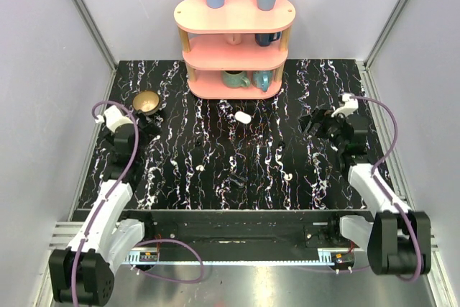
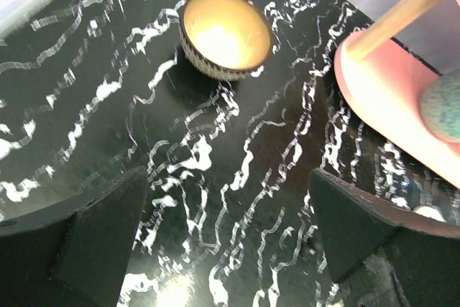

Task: Insert the wireless bluetooth earbuds into the charging case
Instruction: Pick up the charging case from the center of the board.

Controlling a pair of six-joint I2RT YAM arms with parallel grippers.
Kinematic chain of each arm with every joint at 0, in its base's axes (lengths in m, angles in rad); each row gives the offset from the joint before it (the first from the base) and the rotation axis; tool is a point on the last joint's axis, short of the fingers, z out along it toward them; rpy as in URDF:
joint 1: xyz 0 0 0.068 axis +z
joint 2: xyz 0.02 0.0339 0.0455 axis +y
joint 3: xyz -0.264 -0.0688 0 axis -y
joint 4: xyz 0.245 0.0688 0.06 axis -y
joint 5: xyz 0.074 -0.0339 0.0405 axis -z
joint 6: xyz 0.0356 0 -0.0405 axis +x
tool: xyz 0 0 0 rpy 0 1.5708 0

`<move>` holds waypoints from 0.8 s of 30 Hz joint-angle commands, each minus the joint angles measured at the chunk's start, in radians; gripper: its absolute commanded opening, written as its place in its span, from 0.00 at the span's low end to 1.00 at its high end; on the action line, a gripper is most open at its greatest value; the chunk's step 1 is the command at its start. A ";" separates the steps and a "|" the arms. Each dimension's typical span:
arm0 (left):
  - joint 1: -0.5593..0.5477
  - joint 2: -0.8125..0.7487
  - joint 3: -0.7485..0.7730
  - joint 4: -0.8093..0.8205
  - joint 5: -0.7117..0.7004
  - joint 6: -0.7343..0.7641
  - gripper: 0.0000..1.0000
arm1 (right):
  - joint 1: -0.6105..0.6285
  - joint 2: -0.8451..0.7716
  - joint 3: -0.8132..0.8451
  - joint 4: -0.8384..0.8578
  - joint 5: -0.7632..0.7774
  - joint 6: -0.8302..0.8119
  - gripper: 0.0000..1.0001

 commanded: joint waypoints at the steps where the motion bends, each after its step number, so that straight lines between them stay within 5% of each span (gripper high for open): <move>1: 0.020 -0.068 -0.019 -0.124 0.159 -0.177 0.99 | 0.011 0.106 0.077 -0.006 -0.180 -0.039 1.00; 8: 0.022 -0.082 -0.005 -0.125 0.333 -0.126 0.99 | 0.233 0.270 0.223 -0.131 -0.118 -0.244 0.99; 14: 0.022 -0.094 0.041 -0.171 0.421 -0.043 0.99 | 0.293 0.425 0.280 -0.051 -0.213 -0.517 0.96; 24: 0.022 -0.069 0.219 -0.346 0.553 0.058 0.99 | 0.348 0.690 0.545 -0.166 -0.264 -0.770 0.97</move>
